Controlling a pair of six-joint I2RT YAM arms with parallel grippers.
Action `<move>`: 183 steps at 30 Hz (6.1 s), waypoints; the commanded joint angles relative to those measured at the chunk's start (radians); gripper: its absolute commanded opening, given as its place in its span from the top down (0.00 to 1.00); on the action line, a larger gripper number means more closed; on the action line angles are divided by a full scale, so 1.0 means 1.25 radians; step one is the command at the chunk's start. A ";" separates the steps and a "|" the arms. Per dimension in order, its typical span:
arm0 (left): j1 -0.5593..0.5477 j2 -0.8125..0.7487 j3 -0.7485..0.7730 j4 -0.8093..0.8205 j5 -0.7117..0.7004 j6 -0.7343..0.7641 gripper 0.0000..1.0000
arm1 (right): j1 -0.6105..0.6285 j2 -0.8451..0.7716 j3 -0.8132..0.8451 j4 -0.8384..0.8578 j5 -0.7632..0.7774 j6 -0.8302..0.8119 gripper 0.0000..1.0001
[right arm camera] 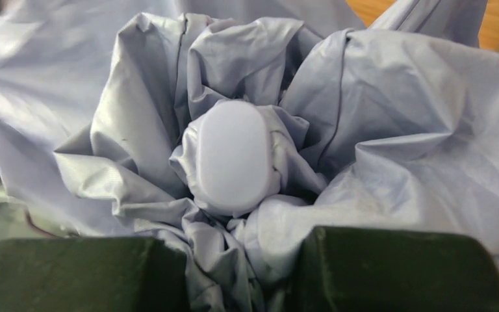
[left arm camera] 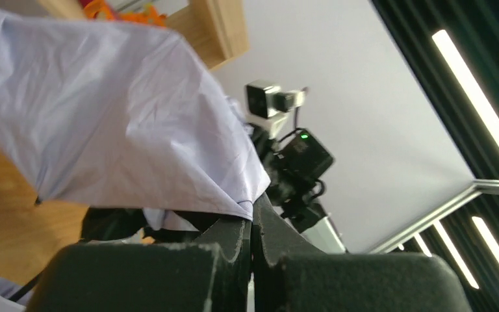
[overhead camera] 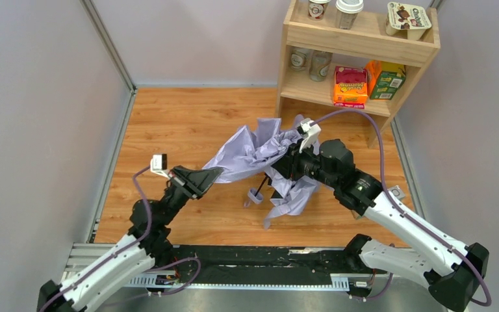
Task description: Put away the umbrella
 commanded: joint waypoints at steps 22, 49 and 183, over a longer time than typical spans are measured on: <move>0.002 -0.216 0.342 -0.776 -0.048 0.405 1.00 | -0.018 -0.058 0.006 0.047 -0.761 -0.083 1.00; 0.002 -0.161 0.546 -1.165 -0.400 0.600 0.28 | 0.042 0.344 0.562 -0.605 0.648 -0.277 1.00; -0.023 0.678 -0.048 0.217 -0.078 0.135 0.53 | 0.059 1.006 0.651 -0.706 -0.464 -0.717 1.00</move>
